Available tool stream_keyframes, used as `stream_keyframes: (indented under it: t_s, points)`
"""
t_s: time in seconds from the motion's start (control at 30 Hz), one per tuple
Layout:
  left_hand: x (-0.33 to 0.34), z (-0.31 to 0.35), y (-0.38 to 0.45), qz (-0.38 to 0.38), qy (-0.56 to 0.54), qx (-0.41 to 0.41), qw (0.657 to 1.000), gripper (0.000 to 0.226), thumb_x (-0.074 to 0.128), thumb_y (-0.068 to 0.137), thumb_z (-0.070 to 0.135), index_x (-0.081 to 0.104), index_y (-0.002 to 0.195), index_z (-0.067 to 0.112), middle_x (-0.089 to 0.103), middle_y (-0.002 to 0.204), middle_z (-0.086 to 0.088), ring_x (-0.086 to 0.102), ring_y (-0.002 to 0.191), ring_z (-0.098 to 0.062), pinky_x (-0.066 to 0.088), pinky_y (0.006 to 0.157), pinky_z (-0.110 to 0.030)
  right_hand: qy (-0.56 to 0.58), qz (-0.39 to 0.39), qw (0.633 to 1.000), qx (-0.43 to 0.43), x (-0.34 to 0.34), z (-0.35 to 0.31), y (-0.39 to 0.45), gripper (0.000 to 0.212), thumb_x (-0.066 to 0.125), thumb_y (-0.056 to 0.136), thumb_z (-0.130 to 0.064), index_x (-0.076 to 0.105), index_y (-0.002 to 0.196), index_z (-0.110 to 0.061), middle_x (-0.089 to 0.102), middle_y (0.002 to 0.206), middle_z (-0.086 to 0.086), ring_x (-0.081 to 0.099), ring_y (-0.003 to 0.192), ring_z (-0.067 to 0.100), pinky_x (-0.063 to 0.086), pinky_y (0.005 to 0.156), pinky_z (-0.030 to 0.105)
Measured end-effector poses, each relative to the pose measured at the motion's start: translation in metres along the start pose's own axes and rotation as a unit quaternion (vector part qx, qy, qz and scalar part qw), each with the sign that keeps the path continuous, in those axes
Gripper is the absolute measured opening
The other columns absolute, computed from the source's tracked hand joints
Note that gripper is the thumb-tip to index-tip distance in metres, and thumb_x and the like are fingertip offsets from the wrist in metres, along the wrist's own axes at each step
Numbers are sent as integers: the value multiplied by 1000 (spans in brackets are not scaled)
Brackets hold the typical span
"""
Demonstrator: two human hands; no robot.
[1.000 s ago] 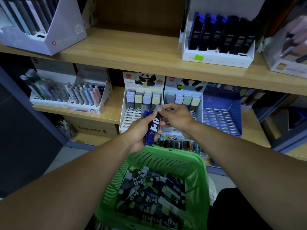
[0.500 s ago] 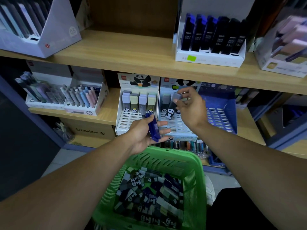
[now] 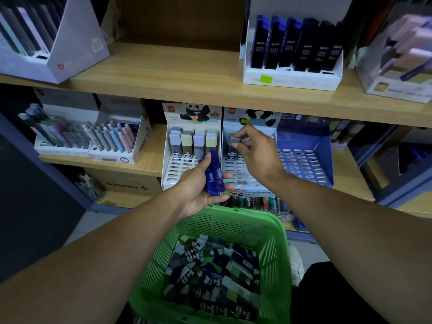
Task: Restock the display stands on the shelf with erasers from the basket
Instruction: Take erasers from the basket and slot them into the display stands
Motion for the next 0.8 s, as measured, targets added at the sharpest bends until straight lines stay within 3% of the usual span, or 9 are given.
stream_keyframes:
  t_s: [0.07, 0.17, 0.27, 0.53, 0.6, 0.7, 0.8]
  points:
    - [-1, 1, -1, -6, 1, -4, 1000, 49, 37, 103, 53, 57, 130, 18, 76, 105, -9, 75, 77, -22, 55, 45, -27, 1, -6, 1000, -7, -1, 0, 2, 5, 60, 98, -12, 56, 98, -15, 57, 69, -6, 53, 56, 4, 37, 51, 19]
    - [-4, 1, 0, -8, 0, -6, 1000, 48, 34, 105, 52, 56, 133, 20, 76, 108, -8, 75, 79, -21, 55, 48, -28, 14, -15, 1000, -5, -1, 2, 6, 11, 61, 97, -12, 56, 95, -21, 66, 89, 2, 66, 78, 24, 55, 70, 46]
    - [-6, 2, 1, -8, -9, -5, 1000, 46, 34, 106, 47, 55, 136, 19, 75, 111, -9, 75, 80, -22, 56, 50, -29, 31, -20, 999, -6, 0, 2, 7, 12, 62, 97, -15, 56, 92, -25, 68, 96, 4, 67, 84, 31, 56, 76, 55]
    - [-6, 2, 1, -11, -23, -3, 1000, 37, 37, 107, 34, 52, 134, 14, 75, 111, -8, 75, 83, -21, 58, 53, -32, 46, -21, 999, 15, 4, 7, 10, 6, 62, 97, -13, 59, 94, -16, 69, 102, 10, 68, 90, 29, 56, 79, 55]
    - [-8, 3, 2, -9, -21, 1, 1000, 35, 40, 107, 33, 51, 134, 15, 75, 111, -7, 76, 85, -20, 58, 55, -31, 37, -18, 999, 17, 4, 9, 11, 4, 63, 97, -14, 61, 94, -16, 69, 98, 4, 68, 86, 20, 57, 78, 46]
    - [-11, 4, 4, -2, -10, 13, 1000, 33, 46, 105, 33, 54, 132, 16, 76, 110, -4, 75, 84, -17, 58, 57, -31, 12, 2, 1000, 20, 2, 7, 14, 2, 64, 96, -14, 66, 95, -14, 64, 84, -6, 59, 74, 3, 42, 66, 26]
    - [-11, 5, 3, 1, 3, 29, 1000, 31, 47, 104, 35, 56, 129, 18, 77, 108, -1, 74, 81, -14, 58, 57, -29, -19, 17, 999, 24, 2, 4, 18, 6, 65, 95, -15, 70, 97, -15, 65, 87, -3, 60, 79, 13, 45, 71, 27]
Point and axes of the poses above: each hand's wrist, its own y-axis towards the middle knuckle, its own x-axis out of the palm, z = x × y, the point moved 4 cm from there along y, towards the middle knuckle
